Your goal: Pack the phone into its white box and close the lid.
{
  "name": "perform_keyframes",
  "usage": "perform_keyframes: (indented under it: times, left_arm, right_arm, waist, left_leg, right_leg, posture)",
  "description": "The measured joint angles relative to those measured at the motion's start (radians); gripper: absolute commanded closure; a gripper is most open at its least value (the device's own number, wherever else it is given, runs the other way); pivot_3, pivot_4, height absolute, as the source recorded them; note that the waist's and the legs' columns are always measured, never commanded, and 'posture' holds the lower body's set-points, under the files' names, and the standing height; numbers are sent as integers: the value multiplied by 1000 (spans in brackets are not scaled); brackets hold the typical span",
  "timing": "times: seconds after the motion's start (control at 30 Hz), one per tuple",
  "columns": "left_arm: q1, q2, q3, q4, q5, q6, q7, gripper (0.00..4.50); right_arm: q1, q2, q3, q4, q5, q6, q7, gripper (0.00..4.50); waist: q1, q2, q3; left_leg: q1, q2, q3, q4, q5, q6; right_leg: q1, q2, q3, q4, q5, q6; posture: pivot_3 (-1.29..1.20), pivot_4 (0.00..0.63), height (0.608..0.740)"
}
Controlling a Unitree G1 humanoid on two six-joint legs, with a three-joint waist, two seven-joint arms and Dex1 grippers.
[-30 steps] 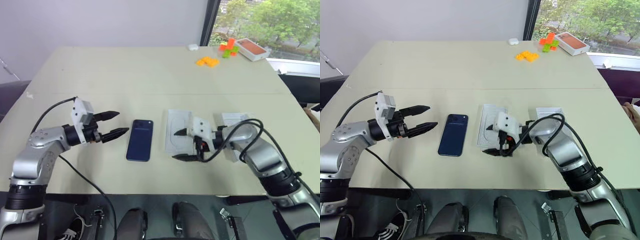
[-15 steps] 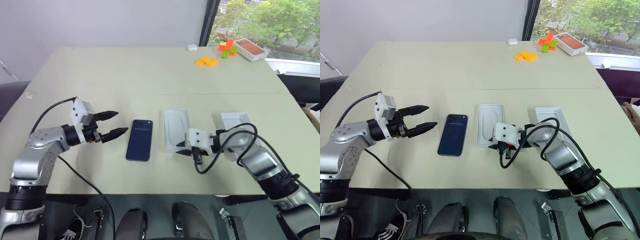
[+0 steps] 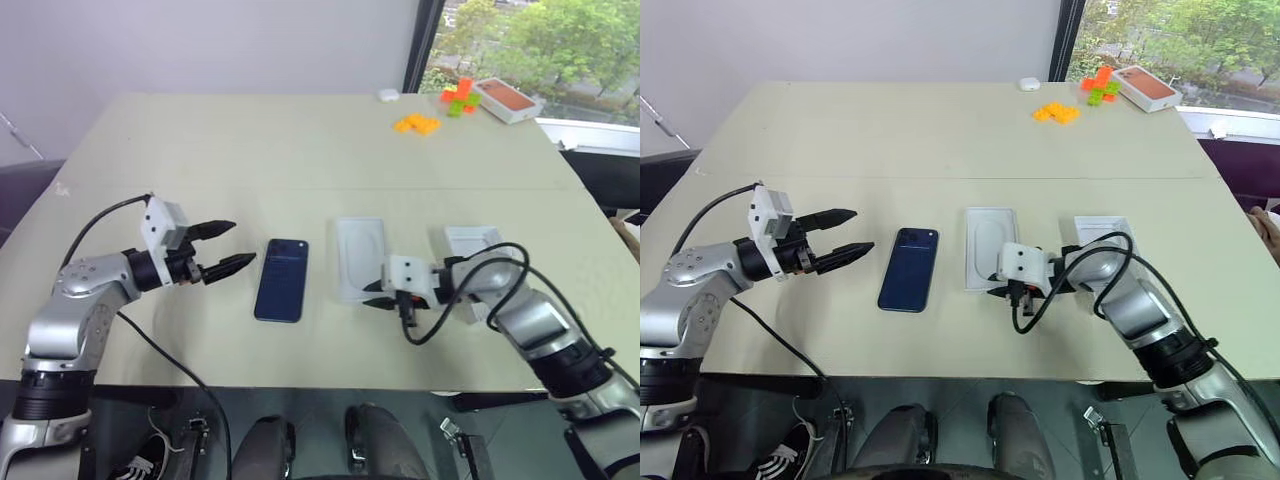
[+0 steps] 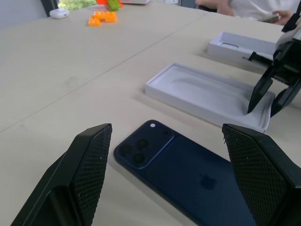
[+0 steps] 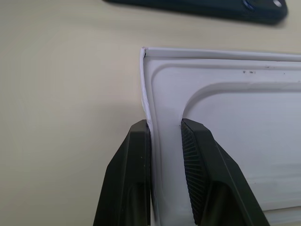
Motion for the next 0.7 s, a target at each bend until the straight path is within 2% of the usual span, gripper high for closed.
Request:
perform_keyframes:
  times: [0.23,0.43,0.53,0.7]
  left_arm:
    - [1,0,0,2,1,-4,-1,524]
    - [-4,0,-1,21,2,-11,-2,524]
    - [-4,0,-1,22,2,-19,-2,524]
    - [-3,0,-1,22,1,-18,2,524]
  right_arm:
    - [82,-76,-70,-58,39,15,26,3721]
    - [111,-76,-77,-91,51,19,32,3721]
    - [109,-68,-76,-93,71,56,38,2663]
    - [109,-60,-59,-91,78,71,44,126]
  waist:
    - [10,0,0]
    - [8,0,0]
    - [8,0,0]
    - [10,0,0]
  left_leg:
    - [0,0,0,0,0,0]
    - [1,0,0,0,-1,1]
    - [1,0,0,0,-1,1]
    - [0,0,0,0,0,1]
  right_leg:
    - [0,0,0,-1,0,0]
    - [2,0,0,-1,0,0]
    - [2,0,0,-1,0,0]
    - [1,0,0,-1,0,0]
  posture:
    - [0,150,740]
    - [0,150,740]
    - [0,150,740]
    - [0,150,740]
